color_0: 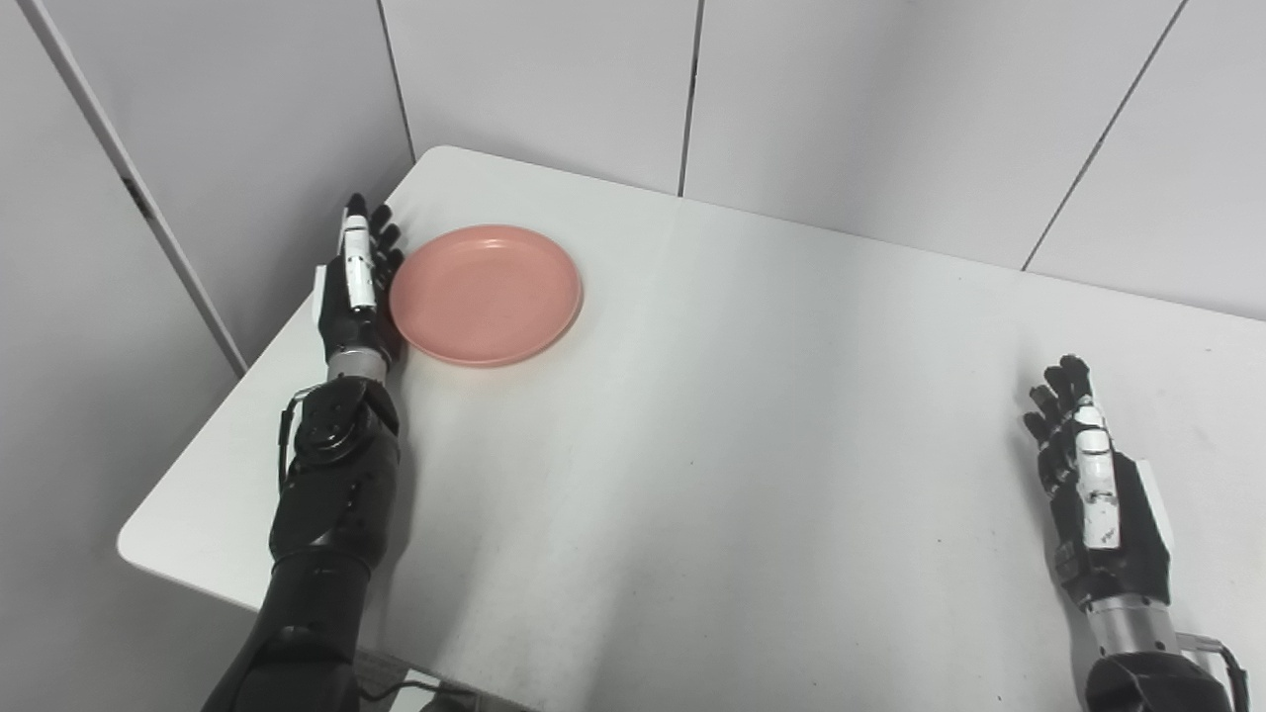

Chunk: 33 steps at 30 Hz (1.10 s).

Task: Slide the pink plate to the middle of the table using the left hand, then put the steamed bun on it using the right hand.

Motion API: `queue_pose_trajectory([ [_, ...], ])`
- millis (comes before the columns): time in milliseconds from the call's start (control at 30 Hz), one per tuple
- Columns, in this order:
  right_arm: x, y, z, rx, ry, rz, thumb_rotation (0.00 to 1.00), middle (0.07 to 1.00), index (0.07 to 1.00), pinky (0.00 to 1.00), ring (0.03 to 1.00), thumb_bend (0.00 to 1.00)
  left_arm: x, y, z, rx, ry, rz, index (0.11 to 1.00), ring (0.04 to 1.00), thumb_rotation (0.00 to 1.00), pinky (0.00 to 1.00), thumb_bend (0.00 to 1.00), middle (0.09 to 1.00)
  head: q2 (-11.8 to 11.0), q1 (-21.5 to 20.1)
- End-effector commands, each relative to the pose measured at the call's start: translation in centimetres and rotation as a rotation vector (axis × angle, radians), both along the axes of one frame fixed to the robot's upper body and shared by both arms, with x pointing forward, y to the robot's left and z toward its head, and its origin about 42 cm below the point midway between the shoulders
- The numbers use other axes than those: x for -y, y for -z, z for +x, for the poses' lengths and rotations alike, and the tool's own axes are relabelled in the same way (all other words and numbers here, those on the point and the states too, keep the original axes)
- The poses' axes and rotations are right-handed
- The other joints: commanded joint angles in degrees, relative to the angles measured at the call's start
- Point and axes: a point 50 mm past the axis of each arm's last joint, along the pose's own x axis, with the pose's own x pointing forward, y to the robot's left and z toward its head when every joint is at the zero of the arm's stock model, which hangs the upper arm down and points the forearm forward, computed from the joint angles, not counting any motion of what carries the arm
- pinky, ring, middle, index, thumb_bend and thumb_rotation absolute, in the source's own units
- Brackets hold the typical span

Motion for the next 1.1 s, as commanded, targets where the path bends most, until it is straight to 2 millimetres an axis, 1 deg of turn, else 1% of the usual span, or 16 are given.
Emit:
queue_pose_trajectory([
  [0,0.4,2.6,-1.8,-0.079,0.014,0.011,1.0,1.0,1.0,1.0,1.0,0.13,0.9,1.2,0.3,-0.069,0.043,-0.032,0.958,0.959,1.0,0.99,0.38,0.944,0.0,-0.2],
  [67,0.3,2.6,-1.8,-0.079,0.016,0.011,1.0,1.0,1.0,1.0,1.0,0.11,1.3,1.6,0.5,-0.085,0.06,-0.034,0.943,0.945,1.0,0.96,0.38,0.936,0.0,-0.4],
  [133,0.3,2.6,-1.8,-0.082,0.018,0.01,1.0,1.0,1.0,1.0,1.0,0.11,1.8,1.8,0.7,-0.098,0.077,-0.042,0.94,0.943,1.0,0.95,0.38,0.932,0.0,-0.7],
  [233,0.2,2.6,-1.9,-0.082,0.02,0.007,1.0,1.0,1.0,1.0,1.0,0.11,2.3,2.1,0.9,-0.105,0.107,-0.055,0.95,0.954,1.0,0.99,0.38,0.937,-0.1,-1.0],
  [333,0.0,2.5,-1.9,-0.081,0.021,0.007,1.0,1.0,1.0,1.0,1.0,0.11,3.2,2.5,1.1,-0.131,0.147,-0.023,0.947,0.949,1.0,0.97,0.39,0.937,0.0,-1.8],
  [467,-0.2,2.7,-1.9,-0.077,0.028,-0.004,1.0,1.0,1.0,1.0,1.0,0.12,4.6,2.7,1.3,-0.143,0.2,-0.006,0.942,0.941,1.0,0.96,0.39,0.933,0.0,-2.6],
  [533,-0.4,2.7,-1.9,-0.077,0.032,-0.01,1.0,1.0,1.0,1.0,1.0,0.14,5.0,2.8,1.3,-0.149,0.214,-0.004,0.932,0.933,0.98,0.95,0.38,0.922,0.0,-3.2],
  [633,-0.6,2.9,-2.0,-0.079,0.028,-0.016,1.0,1.0,1.0,1.0,1.0,0.16,6.1,2.8,1.4,-0.156,0.258,0.02,0.939,0.937,1.0,0.95,0.38,0.928,0.1,-4.4],
  [867,-1.1,3.2,-2.0,-0.083,0.032,-0.009,1.0,1.0,1.0,1.0,1.0,0.15,8.1,2.9,1.5,-0.168,0.333,0.07,0.935,0.931,1.0,0.96,0.41,0.928,0.2,-6.5],
  [933,-1.3,3.2,-2.0,-0.087,0.03,-0.01,1.0,1.0,1.0,1.0,1.0,0.18,8.4,2.9,1.4,-0.164,0.349,0.068,0.936,0.932,1.0,0.96,0.4,0.931,0.1,-7.3],
  [1067,-1.6,3.5,-2.0,-0.094,0.026,0.001,1.0,1.0,1.0,1.0,1.0,0.2,9.8,2.9,1.4,-0.162,0.403,0.082,0.935,0.932,1.0,0.95,0.41,0.93,0.0,-8.7],
])
